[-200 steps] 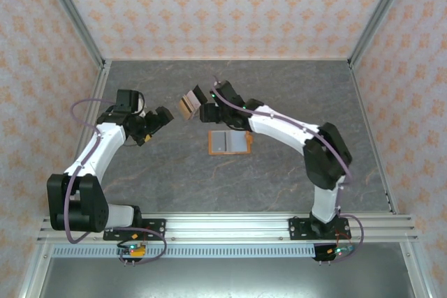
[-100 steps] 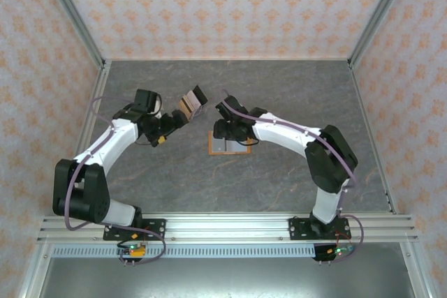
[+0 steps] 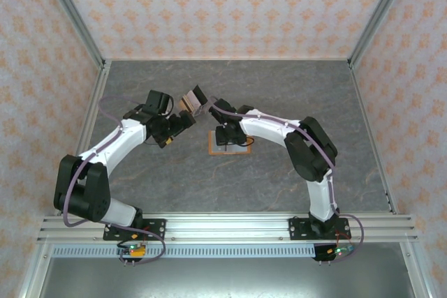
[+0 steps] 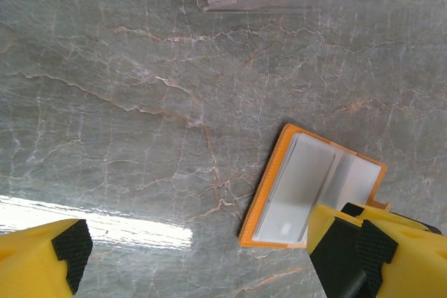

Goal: Take the credit cards out of the card holder

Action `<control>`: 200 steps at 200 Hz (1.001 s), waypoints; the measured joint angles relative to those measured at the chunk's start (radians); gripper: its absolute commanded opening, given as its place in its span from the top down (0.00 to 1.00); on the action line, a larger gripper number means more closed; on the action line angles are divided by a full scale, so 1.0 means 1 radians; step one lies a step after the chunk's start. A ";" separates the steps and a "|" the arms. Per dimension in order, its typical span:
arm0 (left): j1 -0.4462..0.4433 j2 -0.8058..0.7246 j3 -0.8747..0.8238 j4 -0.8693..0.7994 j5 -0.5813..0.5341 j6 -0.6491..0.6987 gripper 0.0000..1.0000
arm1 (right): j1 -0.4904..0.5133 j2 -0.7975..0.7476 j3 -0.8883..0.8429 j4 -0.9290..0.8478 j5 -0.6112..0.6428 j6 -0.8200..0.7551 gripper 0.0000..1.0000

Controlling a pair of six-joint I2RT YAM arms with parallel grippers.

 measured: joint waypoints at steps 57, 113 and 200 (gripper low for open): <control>-0.050 0.057 -0.003 0.027 0.026 -0.004 0.00 | 0.000 0.061 0.052 -0.059 0.043 -0.052 0.51; -0.086 0.090 -0.052 0.113 0.064 0.005 0.13 | -0.011 0.061 0.042 -0.053 0.039 -0.067 0.58; -0.192 0.181 -0.029 0.211 0.132 -0.025 0.62 | -0.046 0.005 -0.056 0.055 -0.034 -0.066 0.62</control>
